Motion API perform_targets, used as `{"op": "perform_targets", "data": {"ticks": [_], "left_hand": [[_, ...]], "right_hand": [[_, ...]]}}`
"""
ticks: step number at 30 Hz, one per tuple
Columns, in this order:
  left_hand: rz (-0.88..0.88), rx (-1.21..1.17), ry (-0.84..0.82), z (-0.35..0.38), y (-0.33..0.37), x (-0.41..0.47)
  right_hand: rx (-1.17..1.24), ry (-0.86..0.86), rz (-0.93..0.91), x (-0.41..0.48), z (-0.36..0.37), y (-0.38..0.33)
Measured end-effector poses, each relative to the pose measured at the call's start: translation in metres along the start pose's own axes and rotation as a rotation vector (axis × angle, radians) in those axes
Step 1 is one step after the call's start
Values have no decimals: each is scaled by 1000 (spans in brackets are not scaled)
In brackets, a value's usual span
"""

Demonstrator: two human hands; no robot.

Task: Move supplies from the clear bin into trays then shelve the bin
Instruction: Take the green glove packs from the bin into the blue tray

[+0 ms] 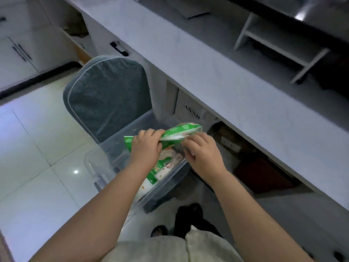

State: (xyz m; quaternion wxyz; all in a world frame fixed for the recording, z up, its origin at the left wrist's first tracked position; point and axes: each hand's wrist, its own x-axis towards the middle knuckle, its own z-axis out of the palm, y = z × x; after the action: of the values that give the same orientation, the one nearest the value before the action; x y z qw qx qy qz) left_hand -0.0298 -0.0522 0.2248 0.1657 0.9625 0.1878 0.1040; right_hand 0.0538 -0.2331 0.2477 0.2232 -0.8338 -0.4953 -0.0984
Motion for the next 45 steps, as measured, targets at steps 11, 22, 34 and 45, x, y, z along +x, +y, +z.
{"op": "perform_targets", "data": {"ticks": [11, 22, 34, 45], "left_hand": [[358, -171, 78, -27, 182, -17], [680, -377, 45, 21, 486, -97], [832, -426, -3, 65, 710, -143], [940, -444, -4, 119, 847, -67]], "right_hand": [[-235, 152, 231, -161, -137, 43], [-441, 243, 561, -397, -314, 103], [-556, 356, 701, -544, -431, 180], [-546, 300, 855, -568, -473, 315]]}}
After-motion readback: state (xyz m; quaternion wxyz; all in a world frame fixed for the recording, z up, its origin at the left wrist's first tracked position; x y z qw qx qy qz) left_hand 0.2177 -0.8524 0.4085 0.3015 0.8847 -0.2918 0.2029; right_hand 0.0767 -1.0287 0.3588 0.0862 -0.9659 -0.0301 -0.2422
